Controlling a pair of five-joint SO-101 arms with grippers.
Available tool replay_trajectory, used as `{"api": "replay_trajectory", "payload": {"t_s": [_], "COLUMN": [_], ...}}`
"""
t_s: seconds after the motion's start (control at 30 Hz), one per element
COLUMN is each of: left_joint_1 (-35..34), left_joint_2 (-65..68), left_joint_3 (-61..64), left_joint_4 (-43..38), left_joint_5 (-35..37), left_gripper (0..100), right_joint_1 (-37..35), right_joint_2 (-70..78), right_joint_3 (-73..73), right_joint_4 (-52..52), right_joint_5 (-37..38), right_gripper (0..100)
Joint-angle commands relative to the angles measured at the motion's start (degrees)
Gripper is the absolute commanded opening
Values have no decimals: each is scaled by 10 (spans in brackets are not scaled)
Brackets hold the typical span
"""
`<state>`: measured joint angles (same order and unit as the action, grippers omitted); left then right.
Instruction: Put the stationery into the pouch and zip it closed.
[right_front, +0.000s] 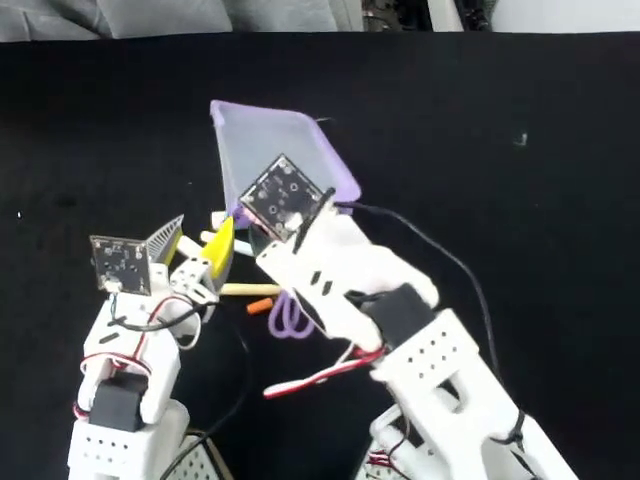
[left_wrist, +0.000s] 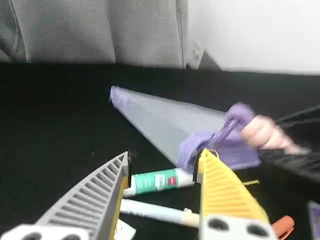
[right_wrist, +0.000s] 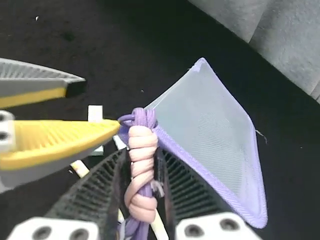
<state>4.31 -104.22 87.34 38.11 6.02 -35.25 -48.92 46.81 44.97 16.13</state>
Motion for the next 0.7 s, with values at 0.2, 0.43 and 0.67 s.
{"api": "replay_trajectory", "payload": {"t_s": [0.2, 0.43, 0.67], "left_joint_1": [7, 7, 7], "left_joint_2": [-4, -4, -4], "left_joint_3": [-4, -4, -9], "left_joint_4": [-1, 0, 4], "left_joint_5": [-7, -7, -7], "left_gripper": [228, 228, 225], "right_joint_1": [-35, -65, -63], "right_joint_2": [-109, -118, -118], "right_joint_3": [29, 44, 42], "right_joint_4": [3, 3, 11], "right_joint_5": [9, 29, 32], "right_gripper": [11, 11, 11]}}
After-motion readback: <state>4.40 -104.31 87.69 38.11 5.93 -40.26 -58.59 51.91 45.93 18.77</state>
